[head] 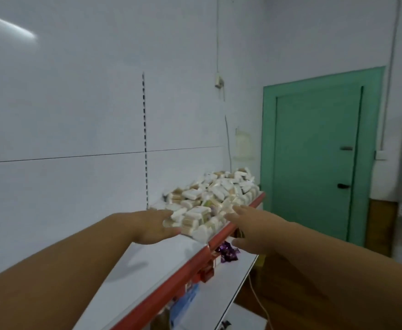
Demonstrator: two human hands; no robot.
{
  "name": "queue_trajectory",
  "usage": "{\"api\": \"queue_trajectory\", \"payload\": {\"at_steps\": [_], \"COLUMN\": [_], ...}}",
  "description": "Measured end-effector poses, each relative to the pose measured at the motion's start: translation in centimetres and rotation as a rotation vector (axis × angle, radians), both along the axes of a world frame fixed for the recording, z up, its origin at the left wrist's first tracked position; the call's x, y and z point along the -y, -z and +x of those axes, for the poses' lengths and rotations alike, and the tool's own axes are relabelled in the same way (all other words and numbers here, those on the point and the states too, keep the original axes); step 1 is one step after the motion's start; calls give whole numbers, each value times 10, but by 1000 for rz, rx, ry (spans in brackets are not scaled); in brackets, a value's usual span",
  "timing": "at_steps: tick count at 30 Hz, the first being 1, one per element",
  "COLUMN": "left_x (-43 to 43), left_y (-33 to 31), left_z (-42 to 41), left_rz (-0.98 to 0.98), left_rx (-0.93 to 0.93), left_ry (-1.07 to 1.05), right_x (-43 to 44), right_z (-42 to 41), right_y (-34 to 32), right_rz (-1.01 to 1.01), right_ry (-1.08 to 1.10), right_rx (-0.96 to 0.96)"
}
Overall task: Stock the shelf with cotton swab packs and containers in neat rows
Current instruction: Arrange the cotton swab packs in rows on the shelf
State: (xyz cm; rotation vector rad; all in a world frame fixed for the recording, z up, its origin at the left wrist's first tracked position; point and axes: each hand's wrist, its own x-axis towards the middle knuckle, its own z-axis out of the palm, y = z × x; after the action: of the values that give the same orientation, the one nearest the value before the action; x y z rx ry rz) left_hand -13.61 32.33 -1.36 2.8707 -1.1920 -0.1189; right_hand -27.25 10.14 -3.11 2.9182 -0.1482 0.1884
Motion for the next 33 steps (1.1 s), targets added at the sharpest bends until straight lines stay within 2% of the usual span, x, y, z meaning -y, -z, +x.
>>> {"api": "queue_trajectory", "payload": {"at_steps": [4, 7, 13, 19, 25, 28, 33], "left_x": [94, 154, 261, 351, 410, 453, 516], "left_y": [4, 6, -4, -6, -9, -9, -2], "left_z": [41, 95, 198, 250, 287, 307, 335], "left_rz": [14, -17, -58, -151, -220, -288, -181], "left_rx": [4, 54, 84, 237, 291, 261, 317], "left_ry": [123, 173, 171, 172, 135, 78, -48], "right_x": [84, 142, 244, 341, 468, 540, 599], "right_z": [8, 33, 91, 148, 227, 288, 399], "right_y": [17, 2, -43, -27, -10, -6, 1], "right_rz": [-43, -82, 1, 58, 239, 415, 629], "right_ry": [39, 71, 217, 251, 193, 167, 24], "right_rx": [-22, -42, 79, 82, 151, 208, 237]}}
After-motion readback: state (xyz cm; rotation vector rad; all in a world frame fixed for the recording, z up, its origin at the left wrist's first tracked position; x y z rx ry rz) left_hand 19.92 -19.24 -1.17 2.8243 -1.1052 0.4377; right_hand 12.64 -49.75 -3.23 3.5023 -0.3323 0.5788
